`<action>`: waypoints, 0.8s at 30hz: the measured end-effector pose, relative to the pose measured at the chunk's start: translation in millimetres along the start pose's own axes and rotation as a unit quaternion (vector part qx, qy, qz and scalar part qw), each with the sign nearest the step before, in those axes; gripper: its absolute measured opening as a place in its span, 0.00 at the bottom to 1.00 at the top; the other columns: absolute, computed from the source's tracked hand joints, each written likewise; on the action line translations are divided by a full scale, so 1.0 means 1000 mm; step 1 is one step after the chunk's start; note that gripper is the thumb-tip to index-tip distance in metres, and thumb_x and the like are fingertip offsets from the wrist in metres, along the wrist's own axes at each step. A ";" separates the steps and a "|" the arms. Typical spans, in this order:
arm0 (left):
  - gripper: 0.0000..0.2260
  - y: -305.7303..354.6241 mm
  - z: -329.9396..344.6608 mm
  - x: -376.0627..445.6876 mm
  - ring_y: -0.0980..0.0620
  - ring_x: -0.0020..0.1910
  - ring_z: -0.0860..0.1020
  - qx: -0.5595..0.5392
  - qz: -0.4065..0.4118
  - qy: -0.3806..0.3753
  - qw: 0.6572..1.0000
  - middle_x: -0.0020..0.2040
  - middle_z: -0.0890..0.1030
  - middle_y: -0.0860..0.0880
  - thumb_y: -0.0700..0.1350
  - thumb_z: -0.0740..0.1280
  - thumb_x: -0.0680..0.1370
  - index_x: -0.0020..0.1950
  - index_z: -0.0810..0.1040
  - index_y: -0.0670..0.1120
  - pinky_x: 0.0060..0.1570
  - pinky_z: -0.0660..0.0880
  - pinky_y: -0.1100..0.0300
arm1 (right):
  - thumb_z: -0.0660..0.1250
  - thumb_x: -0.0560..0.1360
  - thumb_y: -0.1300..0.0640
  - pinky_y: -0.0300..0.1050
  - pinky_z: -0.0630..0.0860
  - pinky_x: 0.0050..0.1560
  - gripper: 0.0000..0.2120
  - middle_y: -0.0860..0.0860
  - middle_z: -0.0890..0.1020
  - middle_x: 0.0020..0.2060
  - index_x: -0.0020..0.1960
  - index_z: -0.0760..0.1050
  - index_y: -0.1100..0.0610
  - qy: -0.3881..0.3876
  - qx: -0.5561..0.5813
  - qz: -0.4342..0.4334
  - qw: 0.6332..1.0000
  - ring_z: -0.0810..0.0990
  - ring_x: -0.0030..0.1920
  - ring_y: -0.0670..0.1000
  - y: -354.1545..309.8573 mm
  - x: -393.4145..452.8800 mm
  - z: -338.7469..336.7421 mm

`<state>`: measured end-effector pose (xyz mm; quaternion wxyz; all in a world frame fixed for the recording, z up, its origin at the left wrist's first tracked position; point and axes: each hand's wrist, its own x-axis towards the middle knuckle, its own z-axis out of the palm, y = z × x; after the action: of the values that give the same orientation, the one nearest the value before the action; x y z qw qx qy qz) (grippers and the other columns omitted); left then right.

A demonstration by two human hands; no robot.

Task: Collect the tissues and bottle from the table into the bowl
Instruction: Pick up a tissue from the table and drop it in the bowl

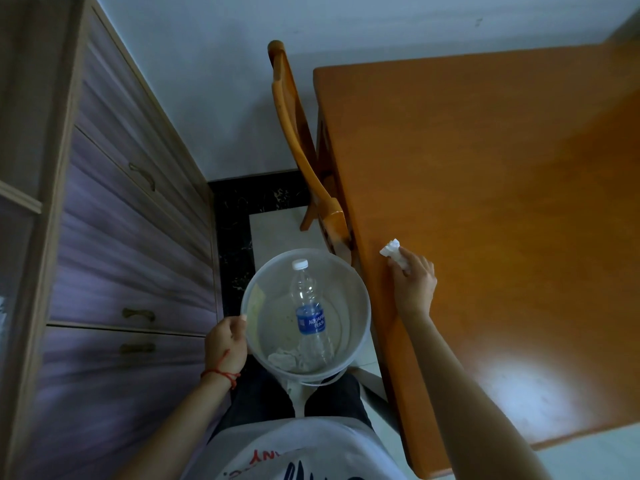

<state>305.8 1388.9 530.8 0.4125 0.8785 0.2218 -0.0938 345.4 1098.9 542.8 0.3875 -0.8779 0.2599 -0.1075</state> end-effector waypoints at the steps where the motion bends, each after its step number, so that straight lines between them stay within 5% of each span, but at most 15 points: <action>1: 0.14 0.000 0.000 -0.001 0.44 0.42 0.74 -0.004 -0.001 0.000 1.000 0.41 0.80 0.37 0.44 0.59 0.78 0.44 0.77 0.34 0.42 0.66 0.57 | 0.67 0.73 0.59 0.43 0.69 0.52 0.15 0.56 0.81 0.52 0.59 0.75 0.60 0.002 0.014 -0.006 1.000 0.74 0.55 0.55 -0.004 -0.004 -0.001; 9: 0.14 -0.006 0.002 -0.012 0.43 0.42 0.76 -0.042 -0.031 -0.001 0.999 0.42 0.80 0.37 0.44 0.58 0.78 0.43 0.77 0.35 0.43 0.69 0.56 | 0.70 0.70 0.59 0.43 0.75 0.49 0.16 0.55 0.81 0.48 0.57 0.76 0.60 -0.078 0.073 -0.113 0.988 0.75 0.50 0.50 -0.026 -0.062 0.017; 17: 0.13 -0.009 0.002 -0.021 0.38 0.44 0.78 -0.055 -0.039 0.012 0.998 0.43 0.81 0.34 0.44 0.58 0.78 0.42 0.77 0.37 0.45 0.74 0.50 | 0.70 0.71 0.54 0.46 0.68 0.67 0.23 0.51 0.76 0.62 0.65 0.70 0.53 -0.234 0.053 -0.111 0.964 0.71 0.65 0.49 -0.024 -0.088 0.034; 24: 0.12 -0.014 -0.002 -0.030 0.39 0.41 0.77 -0.073 -0.053 0.028 0.996 0.36 0.77 0.40 0.44 0.59 0.78 0.36 0.73 0.42 0.41 0.72 0.53 | 0.68 0.72 0.52 0.48 0.67 0.66 0.22 0.56 0.76 0.62 0.63 0.72 0.57 -0.139 0.020 -0.164 0.977 0.71 0.64 0.53 -0.017 -0.080 0.022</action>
<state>273.0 1389.1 532.5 0.4633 0.8356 0.2857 -0.0748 293.1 1165.0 541.7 0.4148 -0.9068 0.0543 -0.0519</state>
